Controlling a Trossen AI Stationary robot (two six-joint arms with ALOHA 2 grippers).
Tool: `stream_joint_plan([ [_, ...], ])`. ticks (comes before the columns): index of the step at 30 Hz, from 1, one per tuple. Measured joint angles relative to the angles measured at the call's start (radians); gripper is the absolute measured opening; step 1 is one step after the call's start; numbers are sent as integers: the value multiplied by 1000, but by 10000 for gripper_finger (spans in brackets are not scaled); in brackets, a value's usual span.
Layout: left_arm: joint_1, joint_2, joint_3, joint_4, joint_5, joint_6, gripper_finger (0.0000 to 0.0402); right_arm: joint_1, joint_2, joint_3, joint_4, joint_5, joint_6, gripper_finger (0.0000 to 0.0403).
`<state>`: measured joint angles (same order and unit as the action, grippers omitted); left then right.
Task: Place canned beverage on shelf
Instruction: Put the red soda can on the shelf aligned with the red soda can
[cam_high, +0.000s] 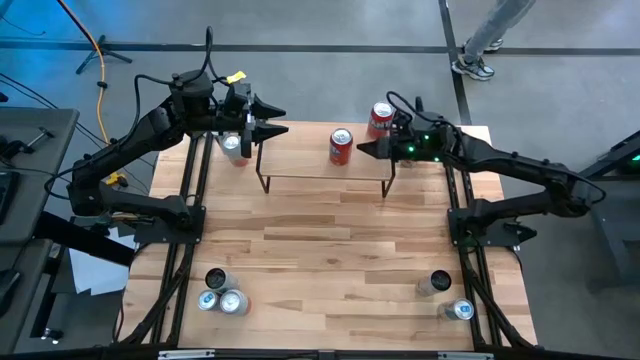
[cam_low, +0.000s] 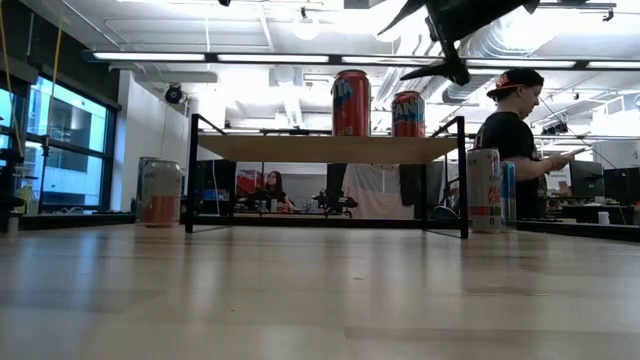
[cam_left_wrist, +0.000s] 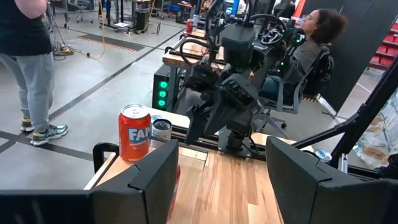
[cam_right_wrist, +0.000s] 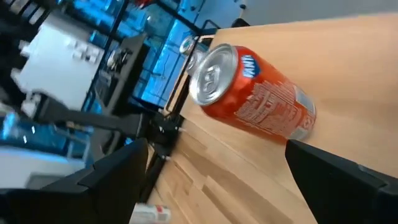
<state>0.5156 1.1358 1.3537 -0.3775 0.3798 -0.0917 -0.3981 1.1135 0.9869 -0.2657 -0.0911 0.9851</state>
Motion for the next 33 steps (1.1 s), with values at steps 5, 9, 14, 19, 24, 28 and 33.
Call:
stream_joint_plan([
  [5,0,0,0,0,0,0,204,30,0,-1,0,8,-28,366],
  [9,0,0,0,-9,0,0,204,142,3,-1,-2,86,-49,366],
  [14,1,-2,0,-69,-1,49,204,326,72,32,-83,364,-6,366],
  [19,16,-2,0,-90,-5,168,204,463,237,230,-362,672,77,366],
  [24,43,-2,0,-90,-6,244,204,493,432,455,-616,870,182,366],
  [28,66,-2,0,-91,-6,285,204,491,570,587,-729,918,271,366],
  [33,82,-2,0,-90,-6,284,204,462,690,695,-735,887,278,366],
])
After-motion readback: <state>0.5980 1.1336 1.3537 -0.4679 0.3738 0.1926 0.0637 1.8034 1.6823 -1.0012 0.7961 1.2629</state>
